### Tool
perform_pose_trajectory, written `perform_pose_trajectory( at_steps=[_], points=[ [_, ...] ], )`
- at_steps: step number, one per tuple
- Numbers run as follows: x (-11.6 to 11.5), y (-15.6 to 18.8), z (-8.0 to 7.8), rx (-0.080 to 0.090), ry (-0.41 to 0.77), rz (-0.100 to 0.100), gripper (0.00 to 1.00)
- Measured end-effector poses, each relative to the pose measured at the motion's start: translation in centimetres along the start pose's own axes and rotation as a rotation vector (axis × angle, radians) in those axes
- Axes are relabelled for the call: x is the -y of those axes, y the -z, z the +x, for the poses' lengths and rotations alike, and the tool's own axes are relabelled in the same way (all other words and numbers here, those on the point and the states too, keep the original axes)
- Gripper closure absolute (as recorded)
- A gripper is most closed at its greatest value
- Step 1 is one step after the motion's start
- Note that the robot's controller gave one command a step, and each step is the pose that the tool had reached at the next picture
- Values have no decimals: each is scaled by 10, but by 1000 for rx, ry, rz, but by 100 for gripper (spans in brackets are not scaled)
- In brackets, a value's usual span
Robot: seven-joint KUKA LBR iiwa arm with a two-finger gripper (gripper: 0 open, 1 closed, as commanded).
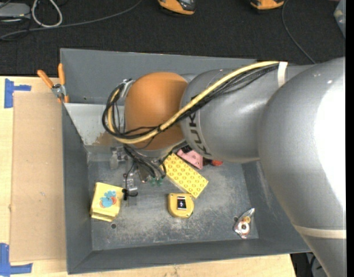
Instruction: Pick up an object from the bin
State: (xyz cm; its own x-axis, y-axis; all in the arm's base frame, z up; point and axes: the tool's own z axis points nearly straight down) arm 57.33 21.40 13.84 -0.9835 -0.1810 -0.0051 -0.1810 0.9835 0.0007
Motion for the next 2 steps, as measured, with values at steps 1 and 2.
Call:
perform_pose_trajectory(
  at_steps=[1, 2],
  points=[
    [-26, -6, 23, -10, 125, 0, 0],
    [-37, -34, 34, -8, 495, -4, 0]
  ],
)
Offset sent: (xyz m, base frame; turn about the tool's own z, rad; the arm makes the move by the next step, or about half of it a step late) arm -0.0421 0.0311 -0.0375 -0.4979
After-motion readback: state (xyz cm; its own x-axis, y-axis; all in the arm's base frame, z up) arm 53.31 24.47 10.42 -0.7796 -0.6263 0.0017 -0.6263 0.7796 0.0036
